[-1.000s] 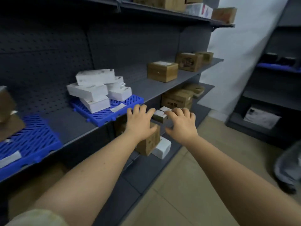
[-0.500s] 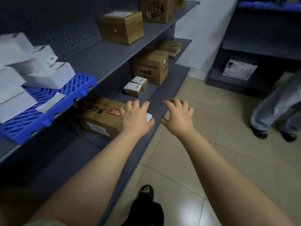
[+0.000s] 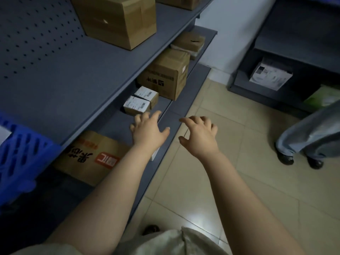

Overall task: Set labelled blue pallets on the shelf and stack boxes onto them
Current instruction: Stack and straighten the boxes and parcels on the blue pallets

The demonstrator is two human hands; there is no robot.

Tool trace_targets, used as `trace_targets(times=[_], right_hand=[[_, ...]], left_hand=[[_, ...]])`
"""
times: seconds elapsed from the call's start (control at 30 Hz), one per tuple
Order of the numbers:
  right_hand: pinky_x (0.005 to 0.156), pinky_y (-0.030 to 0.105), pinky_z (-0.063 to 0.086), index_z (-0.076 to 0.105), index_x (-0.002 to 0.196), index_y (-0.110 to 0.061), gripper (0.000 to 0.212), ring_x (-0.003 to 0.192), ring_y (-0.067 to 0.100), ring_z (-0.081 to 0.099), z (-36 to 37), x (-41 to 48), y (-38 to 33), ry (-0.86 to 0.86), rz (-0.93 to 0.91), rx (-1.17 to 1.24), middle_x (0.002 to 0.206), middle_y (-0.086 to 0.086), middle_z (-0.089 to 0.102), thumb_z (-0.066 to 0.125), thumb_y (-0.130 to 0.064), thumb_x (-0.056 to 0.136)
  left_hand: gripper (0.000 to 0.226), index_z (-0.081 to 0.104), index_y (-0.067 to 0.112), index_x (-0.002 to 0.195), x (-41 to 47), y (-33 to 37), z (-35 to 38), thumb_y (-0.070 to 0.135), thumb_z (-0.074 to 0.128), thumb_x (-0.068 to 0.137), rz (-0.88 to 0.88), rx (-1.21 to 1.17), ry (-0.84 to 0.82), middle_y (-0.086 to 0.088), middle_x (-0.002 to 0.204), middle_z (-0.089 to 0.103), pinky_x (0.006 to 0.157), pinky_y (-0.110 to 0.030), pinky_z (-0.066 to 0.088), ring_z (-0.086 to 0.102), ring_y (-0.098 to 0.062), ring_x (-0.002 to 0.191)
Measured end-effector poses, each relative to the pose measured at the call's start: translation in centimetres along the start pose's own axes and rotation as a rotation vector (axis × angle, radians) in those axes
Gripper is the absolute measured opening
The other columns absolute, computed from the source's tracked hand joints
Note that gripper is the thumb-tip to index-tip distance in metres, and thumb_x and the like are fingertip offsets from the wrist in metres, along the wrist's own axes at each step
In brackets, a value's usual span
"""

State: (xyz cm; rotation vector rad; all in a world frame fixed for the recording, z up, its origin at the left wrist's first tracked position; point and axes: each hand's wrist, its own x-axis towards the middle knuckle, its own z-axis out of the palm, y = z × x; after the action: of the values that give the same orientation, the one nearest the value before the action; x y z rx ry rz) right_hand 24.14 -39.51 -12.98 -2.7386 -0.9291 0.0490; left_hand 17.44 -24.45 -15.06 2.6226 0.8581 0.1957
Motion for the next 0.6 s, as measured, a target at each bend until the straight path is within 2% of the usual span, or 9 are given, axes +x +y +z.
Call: trace_targets(times=[0.13,0.23,0.47,0.6], right_hand=[[0.101,0.046,0.023,0.043,0.137,-0.037,0.058,0.131,0.031,0.027,0.0,5.8,2.7,0.002,-0.017,0.022,0.139,-0.003,0.045,0.063,-0.04,0.083],[0.1,0.045,0.022,0.043,0.137,-0.037,0.058,0.13,0.031,0.026,0.6,10.5,4.5,-0.016,-0.081,0.043,0.139,-0.003,0.045,0.063,-0.04,0.083],[0.102,0.046,0.02,0.039,0.14,-0.037,0.06,0.129,0.031,0.023,2.4,20.9,8.6,-0.23,-0.408,0.016,0.139,-0.002,0.041,0.061,-0.04,0.084],[0.103,0.046,0.019,0.039,0.14,-0.036,0.061,0.131,0.032,0.021,3.1,25.8,10.4,-0.317,-0.521,0.021,0.141,-0.001,0.039,0.062,-0.039,0.083]], left_hand=[[0.062,0.039,0.031,0.142,5.3,2.7,0.8,0.052,0.057,0.086,0.009,0.01,0.023,-0.006,0.144,0.042,0.102,-0.049,0.031,0.029,-0.032,0.131],[0.06,0.041,0.031,0.14,9.2,3.8,2.1,0.05,0.057,0.086,-0.067,0.033,0.034,-0.005,0.14,0.045,0.1,-0.047,0.032,0.032,-0.031,0.128],[0.063,0.038,0.033,0.143,15.3,6.1,6.4,0.048,0.061,0.086,-0.442,-0.036,0.074,-0.005,0.146,0.039,0.1,-0.049,0.033,0.028,-0.031,0.133],[0.065,0.034,0.035,0.144,17.0,8.5,8.4,0.048,0.06,0.086,-0.631,-0.101,0.076,-0.003,0.151,0.032,0.101,-0.049,0.031,0.025,-0.032,0.135]])
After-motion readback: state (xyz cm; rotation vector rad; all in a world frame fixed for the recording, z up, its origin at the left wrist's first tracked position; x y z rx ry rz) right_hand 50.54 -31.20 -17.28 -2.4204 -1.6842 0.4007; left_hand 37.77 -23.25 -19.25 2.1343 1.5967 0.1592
